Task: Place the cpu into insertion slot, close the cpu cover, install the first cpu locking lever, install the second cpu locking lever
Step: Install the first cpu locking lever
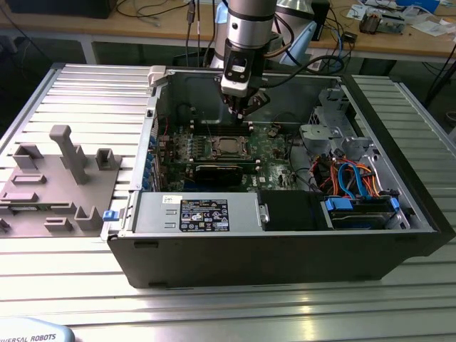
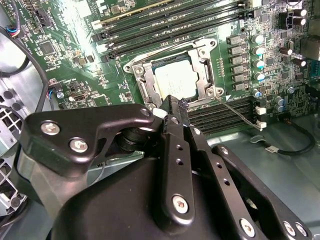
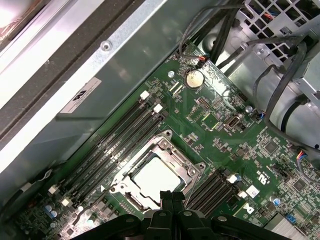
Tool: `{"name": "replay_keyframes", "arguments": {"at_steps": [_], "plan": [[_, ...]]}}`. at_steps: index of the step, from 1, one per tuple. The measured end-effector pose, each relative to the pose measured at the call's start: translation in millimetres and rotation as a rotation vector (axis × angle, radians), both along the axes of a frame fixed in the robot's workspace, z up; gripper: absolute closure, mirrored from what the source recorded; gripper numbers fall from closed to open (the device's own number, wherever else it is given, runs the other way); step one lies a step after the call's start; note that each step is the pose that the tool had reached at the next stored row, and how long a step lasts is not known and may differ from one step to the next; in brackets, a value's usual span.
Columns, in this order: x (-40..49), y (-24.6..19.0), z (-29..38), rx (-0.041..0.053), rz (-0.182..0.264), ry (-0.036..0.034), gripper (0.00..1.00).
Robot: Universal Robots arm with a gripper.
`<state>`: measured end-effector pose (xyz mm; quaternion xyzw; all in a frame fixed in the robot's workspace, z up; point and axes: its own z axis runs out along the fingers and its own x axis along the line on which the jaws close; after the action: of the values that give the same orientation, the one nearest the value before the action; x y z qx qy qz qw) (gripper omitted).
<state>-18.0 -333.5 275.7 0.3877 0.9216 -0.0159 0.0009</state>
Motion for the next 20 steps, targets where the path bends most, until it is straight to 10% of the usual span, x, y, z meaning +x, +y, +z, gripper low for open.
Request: {"name": "replay_keyframes", "arguments": {"at_steps": [20], "plan": [[0.0,0.0,0.0,0.0,0.022,0.0,0.89]]}}
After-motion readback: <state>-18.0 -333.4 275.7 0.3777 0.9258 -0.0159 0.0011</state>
